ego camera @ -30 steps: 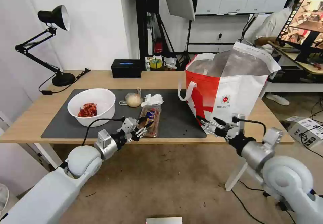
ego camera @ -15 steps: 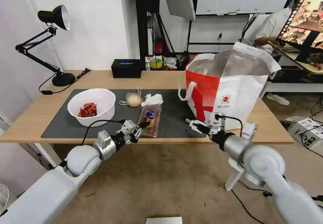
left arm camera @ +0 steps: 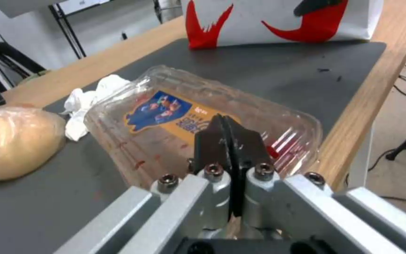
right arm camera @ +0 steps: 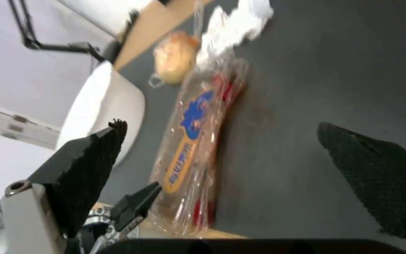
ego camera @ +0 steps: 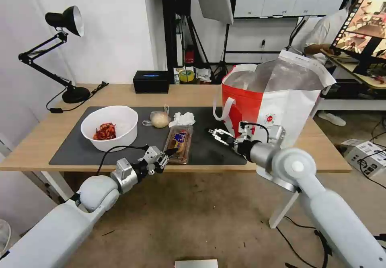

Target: Pick up the trash from the table and place it into the takeout bag.

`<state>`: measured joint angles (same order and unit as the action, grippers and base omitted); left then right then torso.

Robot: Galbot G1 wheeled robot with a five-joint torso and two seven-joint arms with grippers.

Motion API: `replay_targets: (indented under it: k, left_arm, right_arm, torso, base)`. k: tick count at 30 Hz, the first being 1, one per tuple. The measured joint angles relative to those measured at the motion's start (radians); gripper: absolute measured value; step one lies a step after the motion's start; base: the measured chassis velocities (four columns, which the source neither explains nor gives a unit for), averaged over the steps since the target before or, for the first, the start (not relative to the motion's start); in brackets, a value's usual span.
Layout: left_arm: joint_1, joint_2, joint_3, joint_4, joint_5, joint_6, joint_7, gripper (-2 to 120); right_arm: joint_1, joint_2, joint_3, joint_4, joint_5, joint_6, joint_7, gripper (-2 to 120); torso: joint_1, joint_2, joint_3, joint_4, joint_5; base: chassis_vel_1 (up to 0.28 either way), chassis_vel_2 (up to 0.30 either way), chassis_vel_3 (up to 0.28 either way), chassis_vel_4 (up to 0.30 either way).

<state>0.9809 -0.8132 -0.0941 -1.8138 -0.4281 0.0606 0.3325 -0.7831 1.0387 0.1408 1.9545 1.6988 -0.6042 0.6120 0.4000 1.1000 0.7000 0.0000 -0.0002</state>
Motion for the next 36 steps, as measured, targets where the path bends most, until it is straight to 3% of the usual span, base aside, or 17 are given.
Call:
replay_targets:
  k: [26, 36]
  left_arm:
    - [0.013, -0.005, -0.003, 0.024, 0.018, -0.029, 0.009, 0]
    - [0.014, -0.006, -0.005, 0.024, 0.015, -0.037, 0.007, 0]
  right_arm:
    - [0.210, 0.150, -0.136, -0.168, 0.112, -0.100, 0.225, 100]
    - [0.252, 0.181, -0.159, -0.233, 0.128, -0.117, 0.238, 100]
  torso:
    - [0.000, 0.000, 0.000, 0.0000, 0.0000]
    - [0.000, 0.000, 0.000, 0.0000, 0.0001]
  base:
    - [0.000, 0.000, 0.000, 0.000]
    - [0.000, 0.000, 0.000, 0.000]
